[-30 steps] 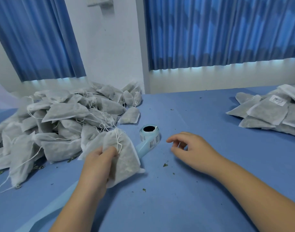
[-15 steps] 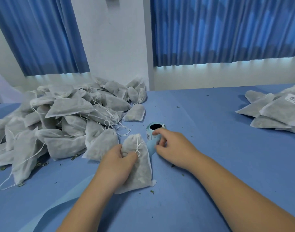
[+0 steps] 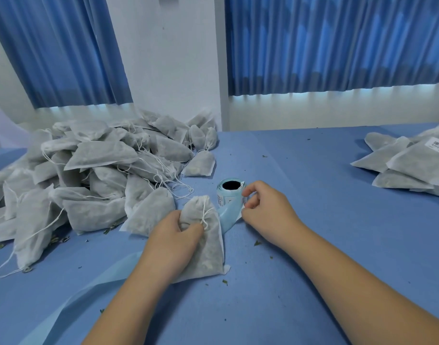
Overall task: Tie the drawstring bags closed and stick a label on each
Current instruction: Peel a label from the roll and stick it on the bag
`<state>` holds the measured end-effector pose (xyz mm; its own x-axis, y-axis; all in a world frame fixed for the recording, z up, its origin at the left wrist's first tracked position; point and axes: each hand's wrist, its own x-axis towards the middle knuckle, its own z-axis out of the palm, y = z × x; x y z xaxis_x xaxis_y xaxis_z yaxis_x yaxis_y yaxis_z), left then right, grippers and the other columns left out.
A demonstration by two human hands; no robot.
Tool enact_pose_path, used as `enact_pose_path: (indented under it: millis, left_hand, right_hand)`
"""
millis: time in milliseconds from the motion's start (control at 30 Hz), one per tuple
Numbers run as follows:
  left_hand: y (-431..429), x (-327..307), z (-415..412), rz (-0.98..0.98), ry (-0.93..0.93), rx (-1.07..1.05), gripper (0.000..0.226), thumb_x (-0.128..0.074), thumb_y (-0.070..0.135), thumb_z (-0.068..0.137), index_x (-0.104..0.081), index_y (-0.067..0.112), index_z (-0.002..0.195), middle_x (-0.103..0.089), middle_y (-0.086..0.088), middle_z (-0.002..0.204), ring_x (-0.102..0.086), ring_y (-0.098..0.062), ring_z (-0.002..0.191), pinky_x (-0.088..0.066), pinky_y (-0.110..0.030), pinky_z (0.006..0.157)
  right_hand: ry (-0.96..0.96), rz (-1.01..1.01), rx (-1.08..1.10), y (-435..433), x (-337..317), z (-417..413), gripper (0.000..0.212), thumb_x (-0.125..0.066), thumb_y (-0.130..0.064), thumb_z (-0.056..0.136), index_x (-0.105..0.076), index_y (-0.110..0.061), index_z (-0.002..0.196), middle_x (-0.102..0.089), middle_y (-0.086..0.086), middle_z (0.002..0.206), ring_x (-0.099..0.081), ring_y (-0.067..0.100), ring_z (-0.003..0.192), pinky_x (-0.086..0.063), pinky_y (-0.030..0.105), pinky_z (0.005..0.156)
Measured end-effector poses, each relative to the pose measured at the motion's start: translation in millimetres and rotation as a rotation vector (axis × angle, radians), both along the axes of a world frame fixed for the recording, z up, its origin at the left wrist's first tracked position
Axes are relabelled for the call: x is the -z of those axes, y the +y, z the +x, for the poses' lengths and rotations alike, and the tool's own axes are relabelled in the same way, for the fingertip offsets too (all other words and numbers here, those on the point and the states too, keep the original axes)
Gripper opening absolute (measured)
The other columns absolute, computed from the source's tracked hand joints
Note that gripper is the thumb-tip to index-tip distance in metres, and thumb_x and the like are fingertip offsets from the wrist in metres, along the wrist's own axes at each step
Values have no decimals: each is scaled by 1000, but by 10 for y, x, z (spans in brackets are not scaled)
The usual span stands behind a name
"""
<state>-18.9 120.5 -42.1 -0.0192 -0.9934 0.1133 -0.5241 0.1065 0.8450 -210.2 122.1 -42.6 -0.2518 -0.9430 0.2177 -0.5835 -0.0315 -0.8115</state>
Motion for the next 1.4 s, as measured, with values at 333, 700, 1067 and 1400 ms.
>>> enact_pose_path:
  millis: [333,700,1067,1400]
  left_hand:
    - [40,-34,0,-16,7,-10,14,-59,26,88,-56,18,77,-56,8,67,-52,-12,65,-35,-30,58]
    - [97,-424,-491,118,362,361,16,-54,27,65,-67,23,72,-58,2,69,-51,-15,67,-37,-30,66]
    - [-344,-303,-1210,289,273,611,26,-62,28,63,-67,13,84,-56,-12,82,-50,-24,80,-34,-40,75]
    - [-425,-240,-1208,308,210,696,19,-62,26,68,-63,15,84,-49,-9,81,-43,-23,78,-30,-39,73]
  right_hand:
    - [-19,164,39,161,-185,-168,22,-57,-13,81,-53,-27,97,-65,2,93,-59,18,76,-45,29,65]
    - [-771,-271,-225,444,-626,-353,22,-55,6,86,-62,-11,98,-64,6,70,-58,19,57,-42,25,50]
    - [-310,-347,44,325,-497,-525,32,-57,2,81,-64,-29,83,-67,-9,73,-68,20,75,-54,30,71]
    - [25,-351,4,383,-348,-824,28,-59,0,86,-68,-26,83,-72,-7,82,-68,19,80,-55,34,76]
